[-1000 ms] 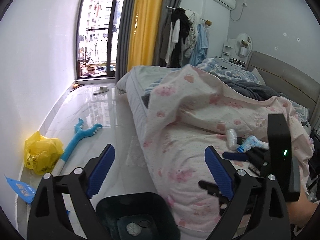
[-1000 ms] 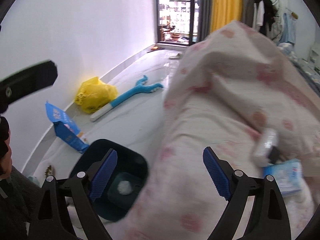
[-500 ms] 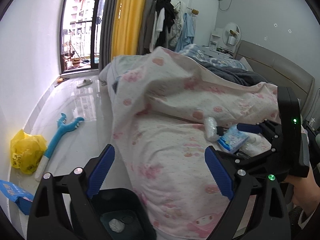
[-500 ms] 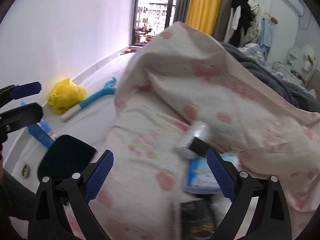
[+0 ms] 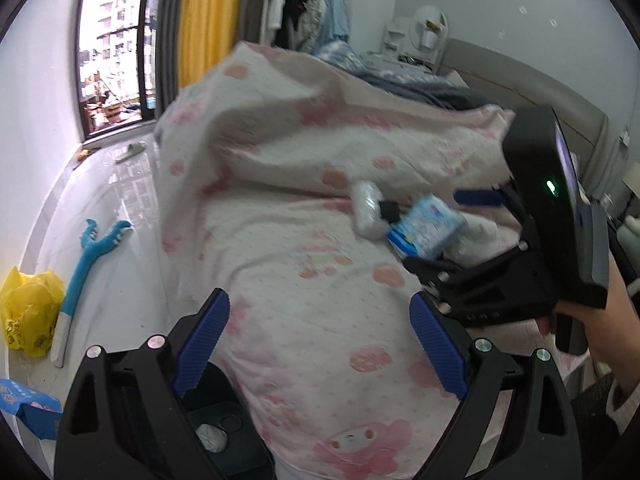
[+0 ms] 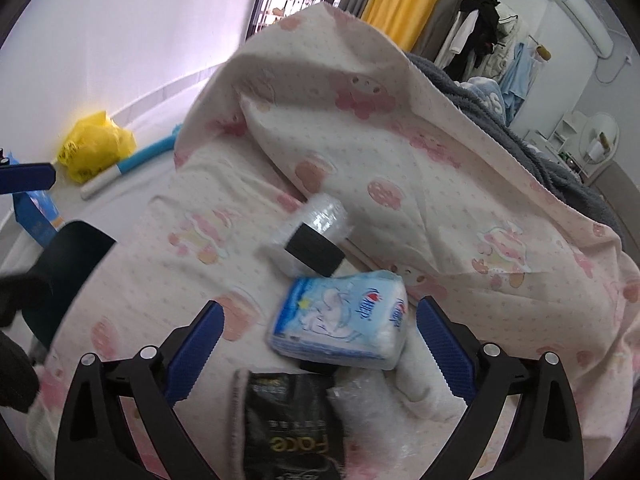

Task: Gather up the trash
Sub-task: 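Grasp the blue-white wet-wipe pack with the right gripper while the left grasps the black tissue pack, then carry both packs over the green bin and open both grippers to drop them, then move both open grippers back over the bed toward the remaining items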

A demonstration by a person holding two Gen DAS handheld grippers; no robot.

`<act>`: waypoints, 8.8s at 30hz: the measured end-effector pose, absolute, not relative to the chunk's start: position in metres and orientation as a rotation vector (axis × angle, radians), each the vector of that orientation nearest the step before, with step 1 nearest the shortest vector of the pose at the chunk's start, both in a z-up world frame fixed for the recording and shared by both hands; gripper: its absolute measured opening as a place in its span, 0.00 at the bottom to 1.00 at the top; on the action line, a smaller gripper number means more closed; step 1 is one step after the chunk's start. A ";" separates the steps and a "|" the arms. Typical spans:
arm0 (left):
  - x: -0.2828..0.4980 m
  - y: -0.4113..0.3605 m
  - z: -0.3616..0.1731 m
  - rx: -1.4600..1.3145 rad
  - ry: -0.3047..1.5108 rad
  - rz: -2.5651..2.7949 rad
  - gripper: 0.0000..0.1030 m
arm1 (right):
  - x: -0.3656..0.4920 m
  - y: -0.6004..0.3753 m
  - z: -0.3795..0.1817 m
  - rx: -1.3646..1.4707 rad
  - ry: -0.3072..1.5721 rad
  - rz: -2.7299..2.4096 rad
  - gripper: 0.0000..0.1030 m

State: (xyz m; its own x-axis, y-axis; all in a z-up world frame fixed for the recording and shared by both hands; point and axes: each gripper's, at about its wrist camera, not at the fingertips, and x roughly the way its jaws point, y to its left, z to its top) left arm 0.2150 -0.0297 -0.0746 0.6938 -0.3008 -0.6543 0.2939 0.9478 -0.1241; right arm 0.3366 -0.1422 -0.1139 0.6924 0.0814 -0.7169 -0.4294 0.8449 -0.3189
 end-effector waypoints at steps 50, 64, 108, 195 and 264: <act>0.258 -0.171 -0.127 0.009 0.838 -0.575 0.77 | 0.361 -0.240 -0.105 -0.098 0.832 0.484 0.45; 0.249 -0.156 -0.119 -0.026 0.834 -0.592 0.53 | 0.377 -0.251 -0.111 0.206 0.870 0.521 0.52; 0.222 0.013 -0.081 -0.095 0.786 -0.339 0.51 | 0.369 -0.172 -0.066 0.189 0.749 0.527 0.10; 0.135 0.233 -0.071 -0.131 0.710 0.074 0.66 | 0.308 0.153 -0.291 -0.276 1.362 0.808 0.11; 0.216 -0.015 -0.048 -0.054 0.583 -0.216 0.89 | 0.341 -0.181 -0.106 -0.030 0.775 0.431 0.84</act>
State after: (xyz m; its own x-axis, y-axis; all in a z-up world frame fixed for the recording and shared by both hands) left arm 0.2161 -0.0147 -0.0485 0.8129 -0.2178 -0.5401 0.1876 0.9759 -0.1112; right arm 0.3410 -0.1811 -0.1057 0.6316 0.3657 -0.6836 -0.3878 0.9125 0.1299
